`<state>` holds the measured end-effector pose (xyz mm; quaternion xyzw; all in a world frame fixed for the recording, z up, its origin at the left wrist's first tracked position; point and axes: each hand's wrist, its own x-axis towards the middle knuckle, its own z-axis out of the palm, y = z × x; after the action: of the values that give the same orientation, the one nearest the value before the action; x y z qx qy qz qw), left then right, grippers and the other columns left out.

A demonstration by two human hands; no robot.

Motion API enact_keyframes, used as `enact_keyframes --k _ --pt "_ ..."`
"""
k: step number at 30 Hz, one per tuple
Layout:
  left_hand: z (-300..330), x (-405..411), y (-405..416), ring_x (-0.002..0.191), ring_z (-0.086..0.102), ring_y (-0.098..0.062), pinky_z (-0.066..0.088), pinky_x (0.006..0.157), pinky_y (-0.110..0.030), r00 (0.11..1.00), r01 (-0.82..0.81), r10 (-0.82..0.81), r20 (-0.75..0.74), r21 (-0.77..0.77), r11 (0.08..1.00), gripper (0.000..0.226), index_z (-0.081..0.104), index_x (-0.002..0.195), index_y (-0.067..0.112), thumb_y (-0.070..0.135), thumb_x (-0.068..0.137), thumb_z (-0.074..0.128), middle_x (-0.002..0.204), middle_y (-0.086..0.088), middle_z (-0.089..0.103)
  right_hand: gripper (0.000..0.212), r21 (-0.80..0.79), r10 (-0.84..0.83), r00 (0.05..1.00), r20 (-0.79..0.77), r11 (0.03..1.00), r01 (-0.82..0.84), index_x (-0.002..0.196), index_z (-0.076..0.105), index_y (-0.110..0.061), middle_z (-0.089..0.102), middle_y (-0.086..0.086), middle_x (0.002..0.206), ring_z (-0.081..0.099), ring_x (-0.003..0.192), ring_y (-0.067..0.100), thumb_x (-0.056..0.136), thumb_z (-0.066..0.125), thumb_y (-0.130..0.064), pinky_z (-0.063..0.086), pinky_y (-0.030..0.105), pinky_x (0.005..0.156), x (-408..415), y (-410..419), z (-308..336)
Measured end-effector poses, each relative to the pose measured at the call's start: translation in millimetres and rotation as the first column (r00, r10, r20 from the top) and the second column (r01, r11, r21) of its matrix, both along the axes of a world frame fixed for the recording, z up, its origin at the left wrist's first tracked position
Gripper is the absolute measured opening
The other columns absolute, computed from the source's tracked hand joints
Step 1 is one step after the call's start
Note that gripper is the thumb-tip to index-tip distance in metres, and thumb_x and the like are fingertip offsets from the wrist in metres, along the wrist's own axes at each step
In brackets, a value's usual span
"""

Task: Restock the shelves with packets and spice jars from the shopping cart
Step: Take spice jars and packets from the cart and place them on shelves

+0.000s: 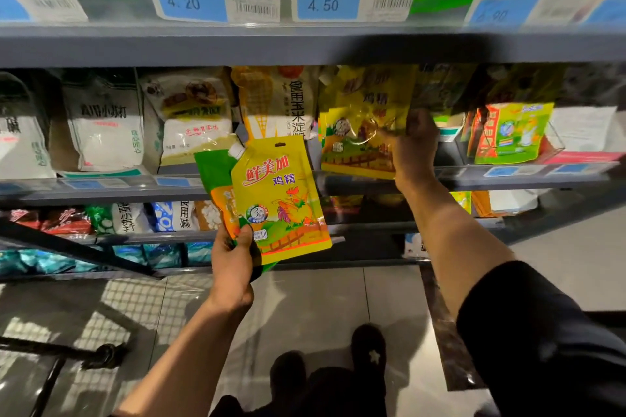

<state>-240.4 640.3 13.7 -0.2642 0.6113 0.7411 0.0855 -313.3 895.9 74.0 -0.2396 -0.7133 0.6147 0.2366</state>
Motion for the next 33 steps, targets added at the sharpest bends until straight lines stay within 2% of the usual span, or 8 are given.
enact_keyframes --k 2,5,9,13,17,23,28,33 --pt "-3.5 0.5 -3.2 0.078 0.063 -0.023 0.057 0.054 -0.028 1.0 0.015 -0.015 -0.004 -0.015 1.0 0.019 0.053 0.115 0.018 0.008 0.102 0.044 0.089 -0.001 0.066 0.034 -0.021 0.008 1.0 -0.015 1.0 -0.008 0.083 0.053 -0.014 0.065 -0.004 0.083 0.061 0.069 -0.009 0.067 0.077 0.005 0.049 0.013 0.063 -11.8 9.4 -1.0" --pt "-7.5 0.9 -7.5 0.084 0.062 -0.029 0.055 0.073 -0.045 1.0 0.021 -0.021 0.01 -0.001 1.0 0.016 0.056 0.108 0.02 0.01 0.102 0.045 0.094 -0.006 0.065 0.033 -0.057 0.026 0.999 0.027 0.998 -0.025 0.08 0.057 -0.02 0.066 -0.004 0.085 0.061 0.072 -0.006 0.069 0.075 0.006 0.052 0.019 0.063 -22.7 16.3 -10.2" --pt "-6.9 2.3 -7.7 0.067 0.065 -0.021 0.056 0.057 -0.032 1.0 0.023 -0.023 0.0 -0.003 1.0 0.017 0.057 0.104 0.022 0.01 0.102 0.045 0.076 0.003 0.068 0.032 -0.039 0.104 0.991 0.08 0.994 -0.101 0.087 0.062 -0.019 0.067 -0.003 0.093 0.061 0.078 -0.006 0.07 0.074 0.005 0.047 0.01 0.062 -32.3 29.0 -25.3" --pt "-3.3 4.4 -0.9 0.083 0.069 -0.027 0.06 0.065 -0.04 1.0 0.01 -0.01 0.008 0.03 1.0 0.019 0.059 0.102 0.025 0.01 0.101 0.047 0.095 -0.005 0.072 0.045 0.115 0.241 0.942 0.232 0.955 -0.273 0.112 0.063 -0.007 0.063 0.0 0.105 0.056 0.088 0.004 0.071 0.076 0.002 0.044 0.004 0.064 -41.6 42.9 -32.9" --pt "-0.7 5.6 5.9 0.074 0.071 -0.021 0.059 0.055 -0.033 1.0 -0.01 0.009 0.008 0.038 0.999 0.017 0.059 0.102 0.022 0.009 0.1 0.048 0.089 0.0 0.073 0.054 0.279 0.202 0.928 0.312 0.914 -0.293 0.12 0.06 -0.012 0.059 0.006 0.124 0.052 0.116 0.02 0.07 0.079 -0.008 0.044 0.029 0.095 -55.0 59.1 -34.1" --pt "2.6 9.2 17.7 0.083 0.069 -0.024 0.06 0.068 -0.039 0.999 -0.036 0.036 -0.001 0.071 0.997 0.018 0.058 0.108 0.018 0.006 0.099 0.049 0.1 -0.005 0.07 0.063 0.338 0.29 0.851 0.437 0.824 -0.454 0.118 0.059 -0.008 0.066 0.009 0.114 0.061 0.107 0.021 0.063 0.086 -0.02 0.048 0.04 0.096 -40.0 58.2 -52.5" --pt "3.3 12.7 26.0 0.074 0.071 -0.019 0.06 0.057 -0.033 0.999 -0.034 0.037 -0.029 0.099 0.995 0.019 0.062 0.101 0.018 0.001 0.095 0.054 0.085 0.001 0.074 0.053 0.703 -0.083 0.992 0.098 0.711 -0.01 0.101 0.055 -0.005 0.06 0.006 0.094 0.054 0.085 0.019 0.068 0.082 -0.037 0.033 0.019 0.071 -7.7 12.3 -47.3" --pt "3.8 15.0 27.0 0.079 0.072 -0.021 0.059 0.072 -0.042 0.999 -0.046 0.047 -0.006 0.141 0.989 0.02 0.064 0.091 0.019 -0.001 0.088 0.063 0.084 0.001 0.075 0.048 0.217 0.375 0.81 0.452 0.834 -0.507 0.076 0.066 -0.008 0.07 0.004 0.067 0.065 0.06 0.014 0.071 0.073 -0.056 0.053 0.032 0.058 28.4 -44.4 -43.1"
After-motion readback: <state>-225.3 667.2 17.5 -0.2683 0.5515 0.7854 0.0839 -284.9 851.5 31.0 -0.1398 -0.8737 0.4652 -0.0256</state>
